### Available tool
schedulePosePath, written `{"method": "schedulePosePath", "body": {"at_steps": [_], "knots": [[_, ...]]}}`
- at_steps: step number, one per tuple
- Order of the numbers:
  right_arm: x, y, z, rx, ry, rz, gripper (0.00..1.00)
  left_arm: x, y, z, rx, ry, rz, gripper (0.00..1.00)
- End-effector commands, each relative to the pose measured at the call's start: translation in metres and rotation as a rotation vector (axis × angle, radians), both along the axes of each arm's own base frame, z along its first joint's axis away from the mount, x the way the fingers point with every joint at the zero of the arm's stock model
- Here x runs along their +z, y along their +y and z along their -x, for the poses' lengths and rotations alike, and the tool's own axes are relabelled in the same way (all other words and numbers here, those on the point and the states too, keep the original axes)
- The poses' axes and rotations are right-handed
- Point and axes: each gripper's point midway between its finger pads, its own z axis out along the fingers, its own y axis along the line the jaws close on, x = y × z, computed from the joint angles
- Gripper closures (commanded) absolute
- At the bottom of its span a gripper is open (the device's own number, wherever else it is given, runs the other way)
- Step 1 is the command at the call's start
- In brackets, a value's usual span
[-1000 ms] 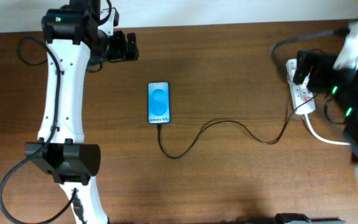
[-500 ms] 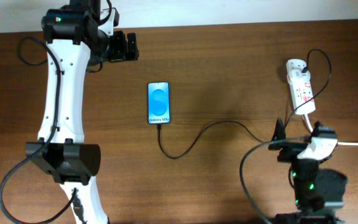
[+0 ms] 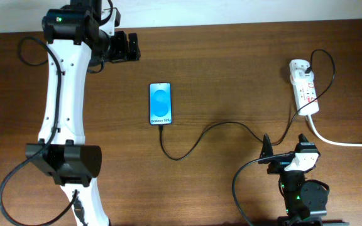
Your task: Plug charger to phone and switch on socket
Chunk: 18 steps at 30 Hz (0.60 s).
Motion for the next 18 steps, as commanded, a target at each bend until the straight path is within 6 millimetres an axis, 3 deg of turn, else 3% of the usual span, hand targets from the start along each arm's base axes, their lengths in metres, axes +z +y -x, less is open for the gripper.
{"method": "schedulePosePath", "body": {"at_steps": [1,13,18], "knots": [[-0.0029,0.005,0.0001,0.024,0.002,-0.004,0.02,-0.0038,0.0023,-0.0007,0.006,0.01,-0.004,0.01],[-0.0029,0.0049,0.0001,0.024,0.002,-0.004,0.02,-0.0046,0.0025,0.0012,0.006,0.018,-0.005,0.01],[-0.003,0.005,0.0001,0.024,0.002,-0.004,0.02,-0.0082,0.0113,0.0062,0.025,0.04,-0.056,0.01]]}}
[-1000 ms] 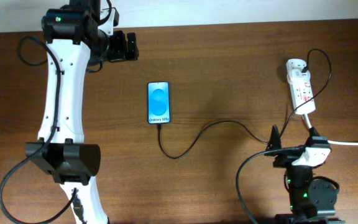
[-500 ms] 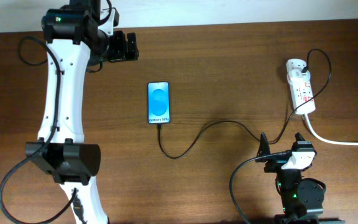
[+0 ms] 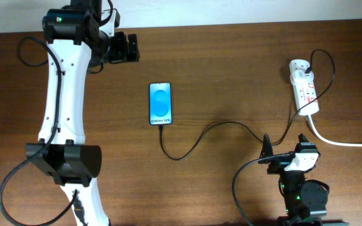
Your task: Plug charger to phone and switch on socket
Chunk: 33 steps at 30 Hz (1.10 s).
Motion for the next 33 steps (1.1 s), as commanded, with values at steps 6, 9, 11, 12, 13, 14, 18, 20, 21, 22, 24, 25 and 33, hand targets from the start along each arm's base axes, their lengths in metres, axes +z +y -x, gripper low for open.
{"method": "schedulePosePath", "body": {"at_steps": [6,9,11,12,13,14,18,20,21,22,24,25,33], "knots": [[-0.003,0.005,0.0,0.024,0.002,-0.005,0.02,0.019,0.019,0.02,-0.001,-0.042,-0.071,0.01],[-0.003,0.005,0.0,0.024,0.002,-0.005,0.02,0.027,0.041,0.039,0.049,-0.131,-0.063,0.01],[-0.003,0.005,0.0,0.024,0.002,-0.005,0.02,0.026,0.054,0.064,0.081,-0.171,-0.064,0.01],[-0.003,0.005,0.0,0.023,0.002,-0.005,0.02,0.015,0.065,0.083,0.111,-0.18,-0.066,0.0],[-0.003,0.005,0.0,0.024,0.002,-0.005,0.02,0.007,0.072,0.093,0.131,-0.185,-0.068,0.01],[-0.003,0.005,0.0,0.024,0.002,-0.005,0.02,0.005,0.076,0.098,0.143,-0.201,-0.068,0.01],[-0.003,0.005,0.0,0.023,0.002,-0.005,0.02,-0.027,0.079,0.142,0.163,-0.367,-0.064,0.01],[-0.003,0.005,0.0,0.024,0.002,-0.005,0.02,-0.042,0.078,0.156,0.149,-0.475,-0.075,0.01],[-0.003,0.005,0.0,0.024,0.002,-0.005,0.02,-0.047,0.078,0.162,0.149,-0.531,-0.075,0.01],[-0.003,0.005,0.0,0.023,0.002,-0.005,0.02,-0.052,0.077,0.17,0.15,-0.623,-0.074,0.01],[-0.003,0.005,0.0,0.024,0.002,-0.005,0.02,-0.055,0.074,0.182,0.146,-0.791,-0.066,0.01],[-0.003,0.005,0.0,0.024,0.002,-0.005,0.02,-0.055,0.074,0.187,0.146,-0.847,-0.066,0.01],[-0.003,0.005,0.0,0.024,0.002,-0.005,0.02,-0.076,0.072,0.207,0.004,-1.106,-0.258,0.0]]}}
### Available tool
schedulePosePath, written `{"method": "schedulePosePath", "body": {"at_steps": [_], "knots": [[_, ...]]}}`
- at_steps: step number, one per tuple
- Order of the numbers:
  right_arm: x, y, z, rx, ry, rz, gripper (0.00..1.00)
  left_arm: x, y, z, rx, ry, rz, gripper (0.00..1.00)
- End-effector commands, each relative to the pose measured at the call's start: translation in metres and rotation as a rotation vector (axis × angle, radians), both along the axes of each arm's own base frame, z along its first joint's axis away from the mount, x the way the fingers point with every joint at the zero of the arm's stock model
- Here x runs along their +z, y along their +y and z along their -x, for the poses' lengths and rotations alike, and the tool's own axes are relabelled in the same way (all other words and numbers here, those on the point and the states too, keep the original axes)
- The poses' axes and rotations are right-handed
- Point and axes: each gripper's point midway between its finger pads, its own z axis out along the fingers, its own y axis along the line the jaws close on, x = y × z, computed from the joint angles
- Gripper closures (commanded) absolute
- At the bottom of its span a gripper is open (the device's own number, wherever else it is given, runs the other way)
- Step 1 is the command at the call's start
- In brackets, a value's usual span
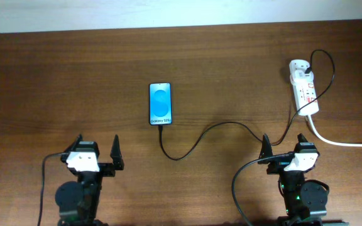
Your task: Plug charger to phone and switch on socket
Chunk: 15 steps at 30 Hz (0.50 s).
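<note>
The phone lies face up mid-table, its screen lit blue. A black charger cable is plugged into its near end and loops right to the white power strip at the far right, where a plug sits in a socket. The strip's switch state cannot be told. My left gripper rests at the near left edge with its fingers spread and nothing between them, far from the phone. Near the front right edge, my right gripper stands open and empty, close to the cable's right bend.
A white mains lead runs from the power strip off the right edge. The brown wooden table ends at a pale wall along the back.
My left arm, which reached across the far left of the table with its gripper up near the back edge, is now folded at the near left edge. Phone, cable, strip and right arm are unchanged.
At both earlier moments my left arm stood stretched to the back left, gripper left of and beyond the phone, with the cable in the phone and the screen lit. Now that arm sits folded at the front edge.
</note>
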Motion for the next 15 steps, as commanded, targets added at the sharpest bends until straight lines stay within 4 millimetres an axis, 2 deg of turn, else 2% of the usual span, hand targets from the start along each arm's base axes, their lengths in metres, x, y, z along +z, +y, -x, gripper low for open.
{"method": "schedulePosePath", "body": {"at_steps": [1,4,6,8,10,15], "knots": [[-0.004,0.003,0.0,0.013,0.005,-0.005,0.02,-0.01,-0.002,0.002,-0.027,-0.045,-0.162,0.01],[-0.004,0.003,0.0,0.013,0.005,-0.004,0.02,-0.022,-0.002,0.004,-0.033,-0.047,-0.217,0.01],[-0.004,0.003,0.0,0.013,0.005,-0.005,0.02,-0.02,0.001,0.006,-0.015,-0.055,-0.22,0.01],[-0.004,0.003,0.0,0.013,0.005,-0.004,0.02,-0.028,-0.002,0.01,-0.028,-0.026,-0.217,0.01],[-0.004,0.003,0.0,0.013,0.005,-0.004,0.02,-0.015,-0.007,0.013,-0.04,-0.084,-0.217,0.0],[-0.004,0.003,0.0,0.013,0.005,-0.005,0.02,-0.017,-0.007,0.014,-0.041,-0.076,-0.216,0.01]]}}
